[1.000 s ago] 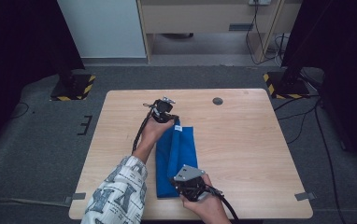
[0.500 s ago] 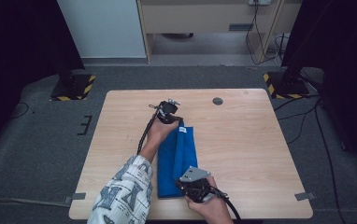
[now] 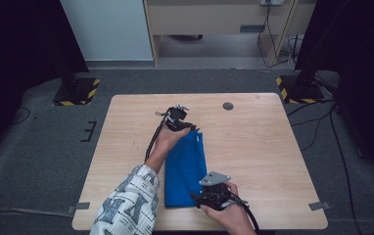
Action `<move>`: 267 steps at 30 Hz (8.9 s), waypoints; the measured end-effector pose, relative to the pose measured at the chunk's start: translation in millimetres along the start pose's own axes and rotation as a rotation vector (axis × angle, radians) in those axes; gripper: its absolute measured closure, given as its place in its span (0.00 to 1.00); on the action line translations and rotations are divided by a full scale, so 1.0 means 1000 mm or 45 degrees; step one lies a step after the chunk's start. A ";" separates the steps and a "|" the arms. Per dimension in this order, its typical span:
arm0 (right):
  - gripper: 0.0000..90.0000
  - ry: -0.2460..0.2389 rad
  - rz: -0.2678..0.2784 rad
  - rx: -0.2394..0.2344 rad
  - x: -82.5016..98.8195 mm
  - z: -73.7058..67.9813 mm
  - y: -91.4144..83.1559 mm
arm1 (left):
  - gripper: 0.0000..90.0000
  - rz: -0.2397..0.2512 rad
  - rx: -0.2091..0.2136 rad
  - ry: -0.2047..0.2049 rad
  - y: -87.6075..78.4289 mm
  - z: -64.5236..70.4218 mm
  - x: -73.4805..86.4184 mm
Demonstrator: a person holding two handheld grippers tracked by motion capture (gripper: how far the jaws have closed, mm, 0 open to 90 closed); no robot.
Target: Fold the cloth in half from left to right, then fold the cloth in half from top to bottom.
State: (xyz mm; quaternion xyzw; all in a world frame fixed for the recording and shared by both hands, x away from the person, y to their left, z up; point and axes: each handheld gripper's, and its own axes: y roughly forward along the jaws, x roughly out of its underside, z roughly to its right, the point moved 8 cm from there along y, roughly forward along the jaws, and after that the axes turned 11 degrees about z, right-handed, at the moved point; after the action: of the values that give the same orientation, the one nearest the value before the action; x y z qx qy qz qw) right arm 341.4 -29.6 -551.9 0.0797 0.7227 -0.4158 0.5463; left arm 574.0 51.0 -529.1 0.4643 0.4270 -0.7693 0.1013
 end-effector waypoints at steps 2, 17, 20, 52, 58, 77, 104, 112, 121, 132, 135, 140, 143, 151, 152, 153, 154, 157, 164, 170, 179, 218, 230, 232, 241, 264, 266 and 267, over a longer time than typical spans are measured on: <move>0.52 0.018 -0.028 -0.016 0.002 0.003 -0.001 | 0.82 0.009 -0.007 -0.001 -0.004 -0.002 0.000; 0.46 0.067 -0.052 0.054 0.005 0.024 -0.011 | 0.81 0.063 -0.030 0.070 -0.042 -0.006 0.007; 0.41 0.065 -0.008 0.069 -0.001 0.026 -0.018 | 0.78 0.081 -0.041 0.082 -0.052 -0.009 0.011; 0.27 0.187 0.080 0.162 -0.051 0.098 0.041 | 0.24 0.146 -0.097 0.125 -0.072 -0.034 0.035; 0.19 0.185 0.059 0.179 -0.058 0.109 0.050 | 0.17 0.139 -0.096 0.122 -0.070 -0.035 0.036; 0.20 0.181 0.048 0.200 -0.074 0.123 0.073 | 0.14 0.141 -0.117 0.124 -0.067 -0.046 0.038; 0.30 0.153 0.032 0.251 -0.100 0.154 0.099 | 0.19 0.180 -0.103 0.091 -0.069 -0.055 0.025; 0.37 0.178 0.017 0.251 -0.097 0.166 0.115 | 0.24 0.154 -0.090 0.062 -0.056 -0.060 0.032; 0.44 0.195 0.007 0.252 -0.097 0.171 0.128 | 0.31 0.121 -0.100 0.032 -0.050 -0.067 0.039; 0.49 0.191 -0.064 0.262 -0.084 0.178 0.143 | 0.38 0.058 -0.128 0.053 -0.039 -0.071 0.050; 0.49 0.196 -0.087 0.263 -0.080 0.181 0.147 | 0.39 0.032 -0.127 0.053 -0.036 -0.072 0.054; 0.49 0.198 -0.131 0.251 -0.073 0.182 0.152 | 0.40 0.003 -0.132 0.053 -0.030 -0.073 0.059; 0.48 0.208 -0.151 0.239 -0.069 0.181 0.155 | 0.40 -0.004 -0.132 0.049 -0.027 -0.073 0.061; 0.53 0.207 -0.158 0.218 -0.069 0.180 0.156 | 0.41 -0.005 -0.125 0.026 -0.021 -0.071 0.064; 0.54 0.197 -0.162 0.207 -0.068 0.178 0.155 | 0.42 -0.005 -0.132 0.029 -0.021 -0.070 0.064; 0.55 0.188 -0.169 0.201 -0.068 0.176 0.155 | 0.44 -0.009 -0.141 0.041 -0.021 -0.070 0.064; 0.57 0.177 -0.170 0.188 -0.068 0.175 0.155 | 0.46 -0.013 -0.149 0.053 -0.021 -0.069 0.064; 0.61 0.165 -0.187 0.152 -0.068 0.171 0.153 | 0.49 -0.025 -0.153 0.075 -0.021 -0.067 0.065; 0.77 0.171 -0.189 0.129 -0.067 0.169 0.151 | 0.70 -0.012 -0.116 0.073 -0.022 -0.060 0.067; 0.93 0.173 -0.183 0.096 -0.066 0.166 0.152 | 0.85 -0.010 -0.083 0.052 -0.022 -0.057 0.068; 0.97 0.158 -0.145 0.096 -0.069 0.165 0.146 | 0.95 0.004 -0.081 0.055 -0.025 -0.052 0.065; 0.97 0.171 0.131 0.137 -0.149 0.196 0.098 | 0.96 0.233 -0.117 0.141 -0.054 -0.038 -0.030; 0.97 0.174 0.152 0.152 -0.156 0.199 0.094 | 0.96 0.261 -0.111 0.142 -0.056 -0.036 -0.040; 0.97 0.173 0.151 0.153 -0.156 0.199 0.094 | 0.96 0.257 -0.111 0.144 -0.056 -0.036 -0.040; 0.97 0.172 0.178 0.150 -0.161 0.198 0.094 | 0.96 0.272 -0.113 0.143 -0.059 -0.038 -0.041; 0.97 0.112 0.164 0.117 -0.129 0.177 0.077 | 0.96 0.255 -0.075 0.190 -0.067 -0.014 -0.019; 0.97 0.098 0.159 0.117 -0.126 0.175 0.076 | 0.96 0.245 -0.076 0.209 -0.067 -0.011 -0.015; 0.97 0.092 0.158 0.118 -0.125 0.175 0.076 | 0.96 0.245 -0.071 0.211 -0.067 -0.010 -0.014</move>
State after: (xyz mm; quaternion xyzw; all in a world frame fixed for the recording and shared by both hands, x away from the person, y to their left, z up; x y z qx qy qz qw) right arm 559.9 -58.8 -494.1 0.1644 0.7156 -0.4109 0.5404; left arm 550.9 96.8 -482.4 0.5622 0.4088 -0.7027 0.1517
